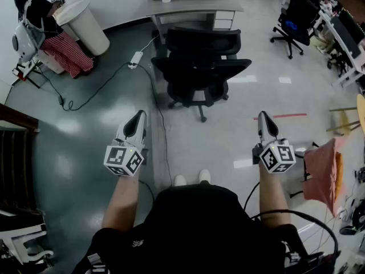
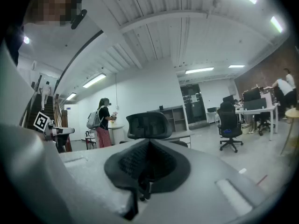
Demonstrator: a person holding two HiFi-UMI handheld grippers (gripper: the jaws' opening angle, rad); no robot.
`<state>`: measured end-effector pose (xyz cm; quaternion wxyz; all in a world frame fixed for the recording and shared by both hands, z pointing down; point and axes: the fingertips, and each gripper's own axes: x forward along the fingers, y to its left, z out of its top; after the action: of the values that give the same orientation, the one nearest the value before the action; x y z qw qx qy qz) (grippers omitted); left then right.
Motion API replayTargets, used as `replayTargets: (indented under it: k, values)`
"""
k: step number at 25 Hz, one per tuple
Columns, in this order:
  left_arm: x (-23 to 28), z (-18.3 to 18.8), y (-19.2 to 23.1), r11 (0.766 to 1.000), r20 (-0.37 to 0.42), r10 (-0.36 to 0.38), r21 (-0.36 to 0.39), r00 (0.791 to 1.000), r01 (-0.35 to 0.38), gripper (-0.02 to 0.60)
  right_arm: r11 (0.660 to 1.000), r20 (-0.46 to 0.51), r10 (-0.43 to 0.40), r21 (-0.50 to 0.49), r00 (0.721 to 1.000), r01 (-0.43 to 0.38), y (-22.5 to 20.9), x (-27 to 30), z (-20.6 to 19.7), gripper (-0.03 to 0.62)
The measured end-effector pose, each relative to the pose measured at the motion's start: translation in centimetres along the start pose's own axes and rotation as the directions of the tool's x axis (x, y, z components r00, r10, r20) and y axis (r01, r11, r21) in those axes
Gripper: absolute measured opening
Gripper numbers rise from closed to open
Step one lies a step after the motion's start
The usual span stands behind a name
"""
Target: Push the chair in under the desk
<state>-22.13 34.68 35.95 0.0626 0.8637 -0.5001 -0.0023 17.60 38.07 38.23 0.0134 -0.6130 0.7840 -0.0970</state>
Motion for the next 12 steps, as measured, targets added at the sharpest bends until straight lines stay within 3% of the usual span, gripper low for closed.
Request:
replayTargets:
  k: [12]
  values:
    - [0.9, 0.2, -1.6, 1.000, 0.000, 0.004, 0.014, 1.000, -0.004, 0.005, 1.000, 0.007, -0.001, 0.028, 1.000, 0.001, -1.7, -1.5, -0.5, 0.002]
